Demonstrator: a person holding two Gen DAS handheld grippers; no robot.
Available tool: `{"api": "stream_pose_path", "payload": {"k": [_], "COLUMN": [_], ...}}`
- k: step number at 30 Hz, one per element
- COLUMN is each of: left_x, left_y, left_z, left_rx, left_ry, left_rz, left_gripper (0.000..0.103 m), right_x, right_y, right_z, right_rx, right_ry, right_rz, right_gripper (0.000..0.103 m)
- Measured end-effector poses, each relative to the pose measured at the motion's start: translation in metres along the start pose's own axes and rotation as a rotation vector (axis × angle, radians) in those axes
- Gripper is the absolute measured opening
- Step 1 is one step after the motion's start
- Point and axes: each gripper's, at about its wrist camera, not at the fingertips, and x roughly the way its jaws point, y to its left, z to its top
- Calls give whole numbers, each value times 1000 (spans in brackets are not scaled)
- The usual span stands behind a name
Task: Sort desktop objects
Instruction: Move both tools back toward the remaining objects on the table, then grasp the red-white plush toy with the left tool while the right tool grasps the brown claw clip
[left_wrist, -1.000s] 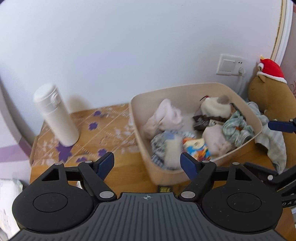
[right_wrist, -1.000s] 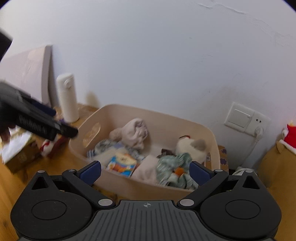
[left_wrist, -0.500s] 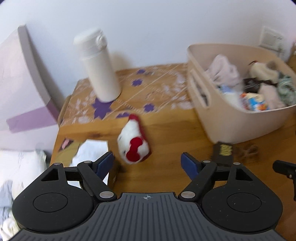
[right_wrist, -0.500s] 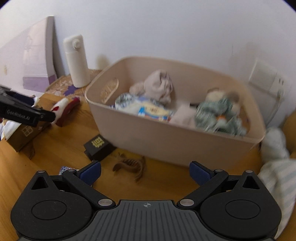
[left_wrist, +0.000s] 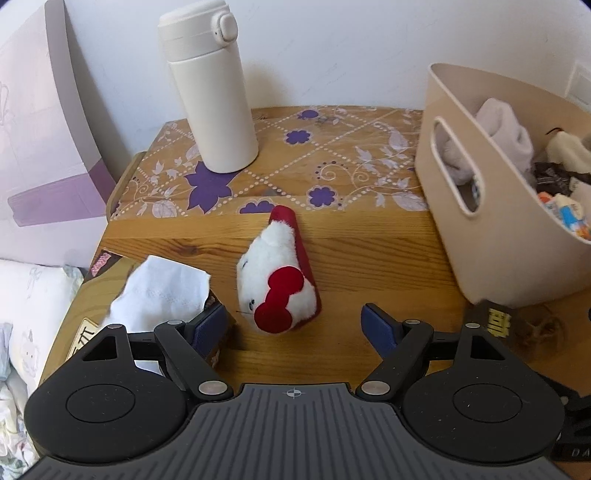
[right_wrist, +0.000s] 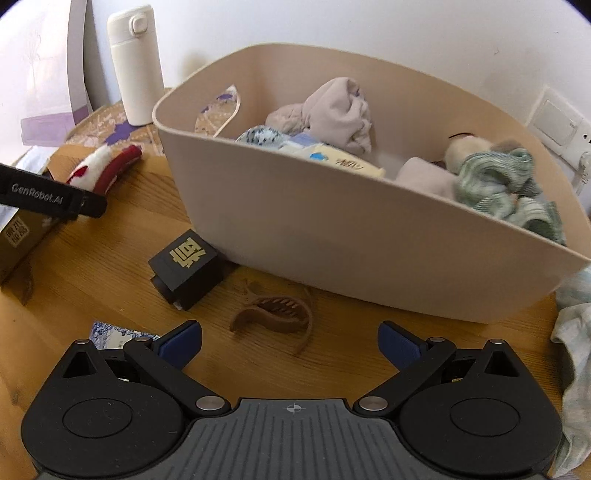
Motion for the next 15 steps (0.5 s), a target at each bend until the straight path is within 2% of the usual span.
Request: {"api": "stream_pose_path", "payload": {"k": [8,14,15], "left_x": [18,21,21], "left_y": [-3,-5,-5], "left_z": [5,8,8], "left_rx": [-1,1,7], "left_ry": [10,13,14], "left_rz": [-1,-9,-14], "left_gripper": [81,74,67], "right_x": [17,21,21], "right_y": [6,1,0], "right_z": [-2,-3,-4], "right_rx": [-6,11,13], "right_ry": [19,16,17], "right_rz": [-18,7,13], "right_gripper": [103,103,103]}}
